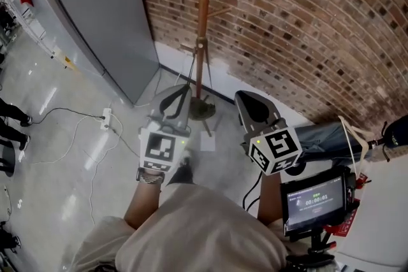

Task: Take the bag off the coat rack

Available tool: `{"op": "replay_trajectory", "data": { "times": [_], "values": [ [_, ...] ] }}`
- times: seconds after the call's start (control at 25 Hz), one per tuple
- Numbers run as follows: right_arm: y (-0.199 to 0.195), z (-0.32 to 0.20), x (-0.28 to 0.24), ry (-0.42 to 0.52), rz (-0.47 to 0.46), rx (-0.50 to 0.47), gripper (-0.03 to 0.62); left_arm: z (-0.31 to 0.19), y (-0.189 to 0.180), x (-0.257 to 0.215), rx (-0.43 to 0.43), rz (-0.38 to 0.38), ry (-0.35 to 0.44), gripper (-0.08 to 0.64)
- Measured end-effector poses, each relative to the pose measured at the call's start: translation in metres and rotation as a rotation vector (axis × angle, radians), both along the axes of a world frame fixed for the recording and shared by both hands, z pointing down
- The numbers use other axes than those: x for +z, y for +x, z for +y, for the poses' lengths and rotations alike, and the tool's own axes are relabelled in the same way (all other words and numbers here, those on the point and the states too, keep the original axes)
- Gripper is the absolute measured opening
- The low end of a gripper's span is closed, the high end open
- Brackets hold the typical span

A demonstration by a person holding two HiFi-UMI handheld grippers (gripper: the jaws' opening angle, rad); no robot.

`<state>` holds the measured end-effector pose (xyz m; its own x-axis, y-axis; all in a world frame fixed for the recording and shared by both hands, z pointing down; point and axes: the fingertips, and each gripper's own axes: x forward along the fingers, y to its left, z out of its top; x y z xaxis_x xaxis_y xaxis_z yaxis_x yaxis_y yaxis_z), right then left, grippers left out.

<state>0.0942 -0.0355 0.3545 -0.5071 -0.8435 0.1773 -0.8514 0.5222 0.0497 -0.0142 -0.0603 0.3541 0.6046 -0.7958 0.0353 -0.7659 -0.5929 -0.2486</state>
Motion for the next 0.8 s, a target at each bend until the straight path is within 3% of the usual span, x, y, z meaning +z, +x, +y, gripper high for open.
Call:
{"op": "replay_trajectory", "data": {
  "times": [0.56, 0.8],
  "values": [
    [-0.026, -0.118, 0.000, -0.027, 0.024, 0.050, 0.002, -0.122, -0.023, -0.004, 0.052, 0.006, -0.015, 0.000],
    [-0.023, -0.152, 0.007, -0.034, -0.026, 0.083, 0.003, -0.158, -0.025, 0.011, 0.072, -0.011, -0.063, 0.000]
  ]
}}
